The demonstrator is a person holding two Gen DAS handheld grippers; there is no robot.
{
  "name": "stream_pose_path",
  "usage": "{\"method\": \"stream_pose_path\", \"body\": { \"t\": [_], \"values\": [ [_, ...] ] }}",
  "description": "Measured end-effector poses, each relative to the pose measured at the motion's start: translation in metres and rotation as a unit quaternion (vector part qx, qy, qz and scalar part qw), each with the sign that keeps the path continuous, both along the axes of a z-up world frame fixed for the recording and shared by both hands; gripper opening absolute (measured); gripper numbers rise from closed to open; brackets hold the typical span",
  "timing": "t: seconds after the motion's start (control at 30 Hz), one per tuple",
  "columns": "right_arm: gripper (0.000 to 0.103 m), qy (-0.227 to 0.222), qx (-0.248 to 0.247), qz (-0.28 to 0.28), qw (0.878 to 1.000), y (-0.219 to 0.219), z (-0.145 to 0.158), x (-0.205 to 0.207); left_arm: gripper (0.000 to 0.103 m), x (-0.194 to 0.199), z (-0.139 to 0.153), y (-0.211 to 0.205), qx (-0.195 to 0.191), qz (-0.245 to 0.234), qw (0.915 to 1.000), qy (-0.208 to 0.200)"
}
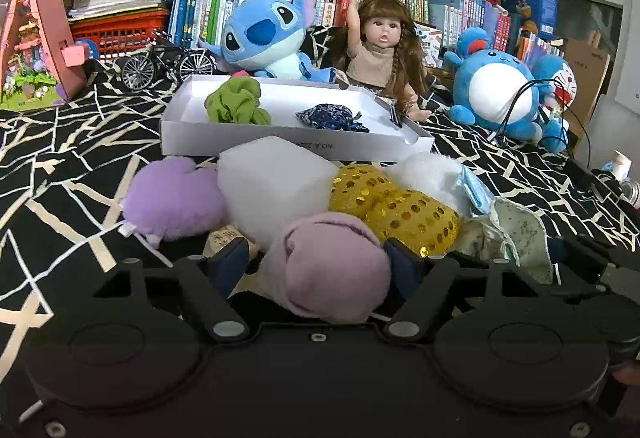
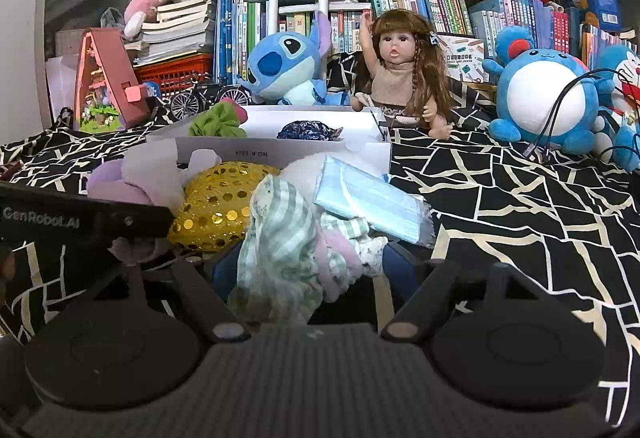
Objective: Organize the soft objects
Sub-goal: 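Grasp the mauve sock ball with the left tool while the right grasps the plaid cloth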
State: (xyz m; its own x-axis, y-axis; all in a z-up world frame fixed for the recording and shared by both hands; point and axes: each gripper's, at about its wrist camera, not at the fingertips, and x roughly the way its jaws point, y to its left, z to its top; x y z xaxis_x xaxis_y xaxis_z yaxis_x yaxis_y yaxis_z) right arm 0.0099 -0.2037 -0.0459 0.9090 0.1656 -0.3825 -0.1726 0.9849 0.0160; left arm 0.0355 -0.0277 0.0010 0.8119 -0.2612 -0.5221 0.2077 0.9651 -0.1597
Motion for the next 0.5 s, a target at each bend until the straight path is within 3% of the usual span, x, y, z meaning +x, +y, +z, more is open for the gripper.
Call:
{"method": "stream_pose_path", "body": {
  "t": [0.1, 0.17, 0.27, 0.43, 0.5],
  "values": [
    [0.081, 0.006, 0.009, 0.006, 1.0, 0.0, -0.001, 0.002, 0.067, 0.002, -0.003, -0.002, -0.001, -0.004, 1.0, 0.007],
    [0.079, 0.013, 0.017, 0.008, 1.0, -0.001, -0.003, 0.005, 0.054, 0.001, -0.005, -0.002, 0.004, -0.006, 0.9999, 0.01],
    [0.069, 0.018, 0.024, 0.007, 1.0, -0.002, -0.003, 0.005, 0.044, -0.007, -0.004, -0.002, 0.012, -0.008, 0.9999, 0.0],
    [0.055, 0.052, 0.095, 0.024, 0.994, -0.018, 0.007, 0.004, 0.043, -0.023, 0.01, 0.002, 0.026, -0.017, 0.9991, -0.029],
    [0.055, 0.055, 0.109, 0.025, 0.992, -0.022, 0.013, 0.002, 0.043, -0.025, 0.018, 0.005, 0.021, -0.02, 0.999, -0.033]
  ]
}}
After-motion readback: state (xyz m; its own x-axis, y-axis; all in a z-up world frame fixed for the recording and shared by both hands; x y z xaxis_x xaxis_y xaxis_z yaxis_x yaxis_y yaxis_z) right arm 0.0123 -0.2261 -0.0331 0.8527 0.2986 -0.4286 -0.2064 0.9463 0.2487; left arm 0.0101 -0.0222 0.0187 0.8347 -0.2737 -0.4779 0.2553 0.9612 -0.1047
